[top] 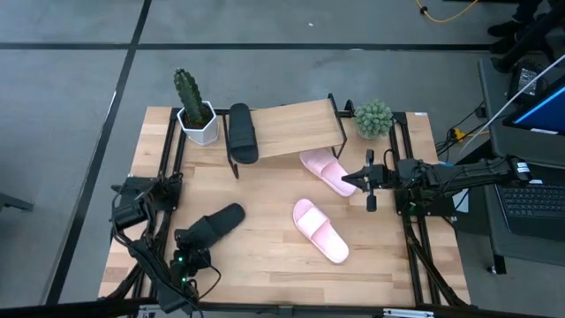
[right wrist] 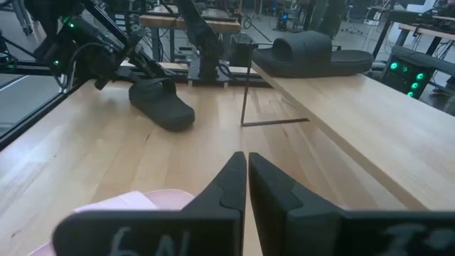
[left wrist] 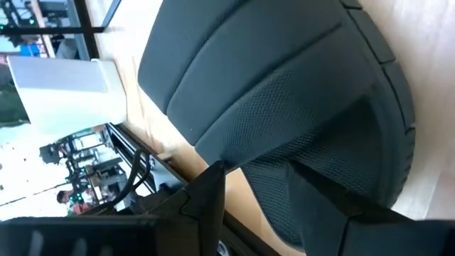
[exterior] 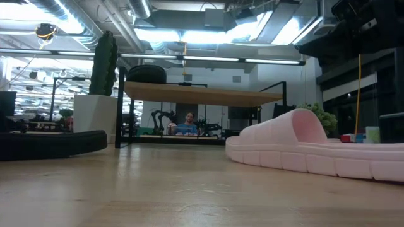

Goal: Pick and place slides into the shelf
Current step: Put the black slide on the shelf

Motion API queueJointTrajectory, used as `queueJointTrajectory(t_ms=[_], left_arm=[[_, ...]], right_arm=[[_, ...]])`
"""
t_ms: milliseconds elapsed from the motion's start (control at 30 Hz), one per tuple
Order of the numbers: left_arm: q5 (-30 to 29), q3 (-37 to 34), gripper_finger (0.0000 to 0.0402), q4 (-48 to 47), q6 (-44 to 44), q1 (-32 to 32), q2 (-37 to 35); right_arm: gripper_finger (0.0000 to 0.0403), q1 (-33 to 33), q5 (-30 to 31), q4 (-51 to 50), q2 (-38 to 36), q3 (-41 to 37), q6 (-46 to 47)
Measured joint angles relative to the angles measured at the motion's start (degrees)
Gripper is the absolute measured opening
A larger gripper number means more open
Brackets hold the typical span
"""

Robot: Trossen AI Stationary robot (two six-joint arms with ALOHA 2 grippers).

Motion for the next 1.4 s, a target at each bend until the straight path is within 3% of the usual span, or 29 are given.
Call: queueJointTrajectory(t_ms=[167,400,667,867,1400], left_arm=[[-1.4,0.0,0.0141,0.0,-2.0,0.0,0.1],[-10.4,0.4,0.0141,0.2,-5.2,1.8,0.1],[-15.1,2.5,0.0141,0.7,-4.4,6.0,0.1],[-21.9,4.0,0.0141,0.9,-4.3,9.1,0.1],[-22.0,4.0,0.0141,4.7,-4.3,15.8,0.1]], right_arm=[[0.0021,0.0,0.0,0.1,0.0,0.0,0.0],[0.0021,0.0,0.0,0.1,0.0,0.0,1.5],[0.0021,0.0,0.0,0.1,0.0,0.0,1.4],[0.0021,0.0,0.0,0.1,0.0,0.0,1.4],[0.0021,0.0,0.0,-0.4,0.0,0.0,1.3]])
